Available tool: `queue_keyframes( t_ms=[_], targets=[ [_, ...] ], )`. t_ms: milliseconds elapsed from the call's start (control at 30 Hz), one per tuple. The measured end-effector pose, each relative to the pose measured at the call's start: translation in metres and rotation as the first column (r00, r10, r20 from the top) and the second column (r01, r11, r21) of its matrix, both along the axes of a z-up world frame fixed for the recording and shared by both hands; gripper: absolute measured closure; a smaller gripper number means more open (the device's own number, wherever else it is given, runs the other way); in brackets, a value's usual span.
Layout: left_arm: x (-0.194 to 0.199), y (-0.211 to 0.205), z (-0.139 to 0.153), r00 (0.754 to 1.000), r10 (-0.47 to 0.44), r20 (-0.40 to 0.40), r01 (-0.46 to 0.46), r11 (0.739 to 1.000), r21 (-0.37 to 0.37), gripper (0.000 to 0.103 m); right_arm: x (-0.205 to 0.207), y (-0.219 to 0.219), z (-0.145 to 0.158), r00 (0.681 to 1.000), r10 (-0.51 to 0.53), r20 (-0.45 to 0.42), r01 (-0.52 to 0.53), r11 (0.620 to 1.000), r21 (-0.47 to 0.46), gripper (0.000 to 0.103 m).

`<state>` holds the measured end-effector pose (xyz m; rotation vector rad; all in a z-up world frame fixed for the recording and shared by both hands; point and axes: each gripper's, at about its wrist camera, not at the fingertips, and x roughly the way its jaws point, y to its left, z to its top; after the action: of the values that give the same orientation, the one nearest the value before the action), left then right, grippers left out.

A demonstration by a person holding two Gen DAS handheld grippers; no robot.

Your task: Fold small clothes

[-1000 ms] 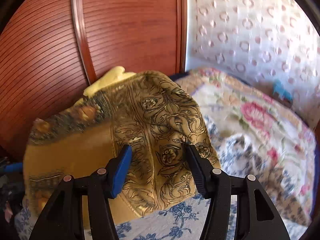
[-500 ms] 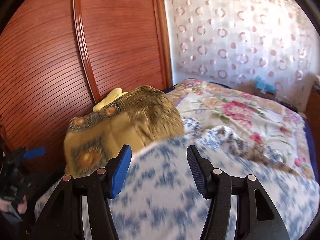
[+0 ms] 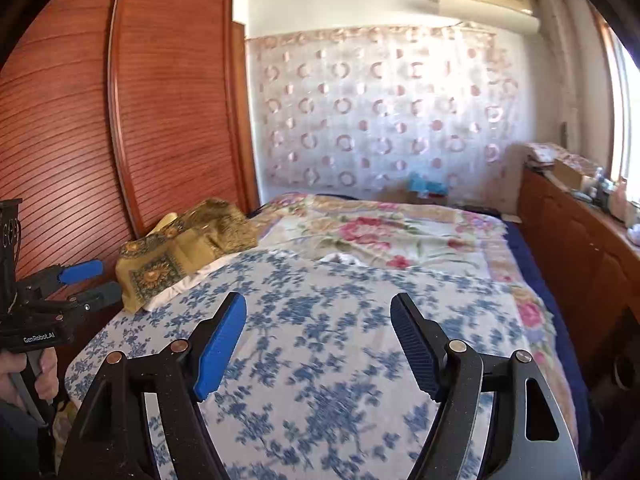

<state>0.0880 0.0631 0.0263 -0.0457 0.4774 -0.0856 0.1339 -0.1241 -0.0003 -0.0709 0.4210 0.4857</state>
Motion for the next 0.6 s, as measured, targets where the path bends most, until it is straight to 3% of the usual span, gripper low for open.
queue_keyframes(
  t_ms=[267, 600],
  targets=[
    [-0.016, -0.026, 0.01, 1.0, -0.005, 0.011, 0.005, 1.0, 0.014, 0.023, -0.053, -0.021, 0.003, 0.995, -0.09, 0.035, 0.088, 0.995, 0.041, 0.026],
    [-0.026, -0.037, 0.018, 1.0, 0.003, 0.03, -0.003, 1.0, 0.022, 0.023, -0.067, -0.012, -0.012, 0.992, -0.119, 0.039, 0.117, 0.992, 0.046, 0.026]
  ],
)
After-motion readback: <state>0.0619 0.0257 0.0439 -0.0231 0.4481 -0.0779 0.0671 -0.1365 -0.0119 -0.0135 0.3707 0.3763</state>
